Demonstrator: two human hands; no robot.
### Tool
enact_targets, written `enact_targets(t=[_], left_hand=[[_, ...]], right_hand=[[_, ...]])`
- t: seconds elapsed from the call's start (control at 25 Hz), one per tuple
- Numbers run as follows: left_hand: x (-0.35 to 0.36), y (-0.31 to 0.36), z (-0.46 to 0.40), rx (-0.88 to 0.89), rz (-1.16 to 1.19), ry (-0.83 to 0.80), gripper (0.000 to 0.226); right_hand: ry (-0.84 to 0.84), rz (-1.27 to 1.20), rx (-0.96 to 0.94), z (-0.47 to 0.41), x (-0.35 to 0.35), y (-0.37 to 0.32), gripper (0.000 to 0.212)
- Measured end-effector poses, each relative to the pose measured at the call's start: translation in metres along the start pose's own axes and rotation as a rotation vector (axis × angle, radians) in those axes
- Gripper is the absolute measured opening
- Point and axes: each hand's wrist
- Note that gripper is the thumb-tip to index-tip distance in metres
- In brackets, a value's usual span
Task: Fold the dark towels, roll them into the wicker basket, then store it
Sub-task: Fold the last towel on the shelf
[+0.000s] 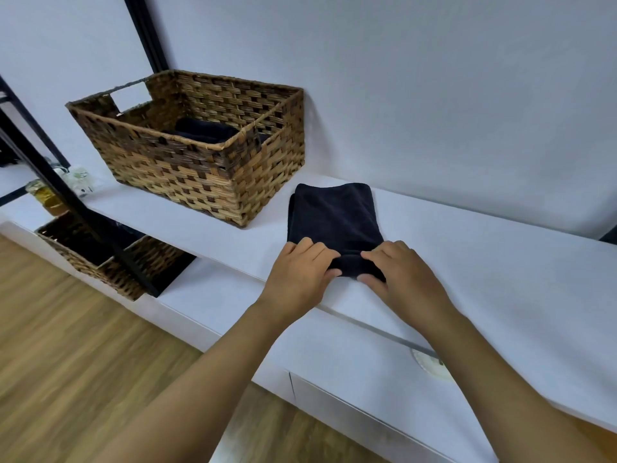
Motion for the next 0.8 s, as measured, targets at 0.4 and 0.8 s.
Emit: enact_targets(t=[0.4, 0.8], left_hand=[[-0.032, 0.006, -0.029, -0.241, 0.29, -0.242, 0.019], [-0.001, -0.01, -0.002, 0.102, 0.088, 0.062, 0.038]], right_hand=[[-0.267, -0.119, 0.163, -0.022, -0.019, -0.012, 0.033], [-0.17, -0.175, 0.344, -0.038, -0.015, -0.019, 0.009]])
Point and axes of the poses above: each hand's wrist, its own z-axis away from the middle knuckle, its own x-axis out of the palm, y = z × x, and after that the axes turned 13 degrees about -y, right-handed
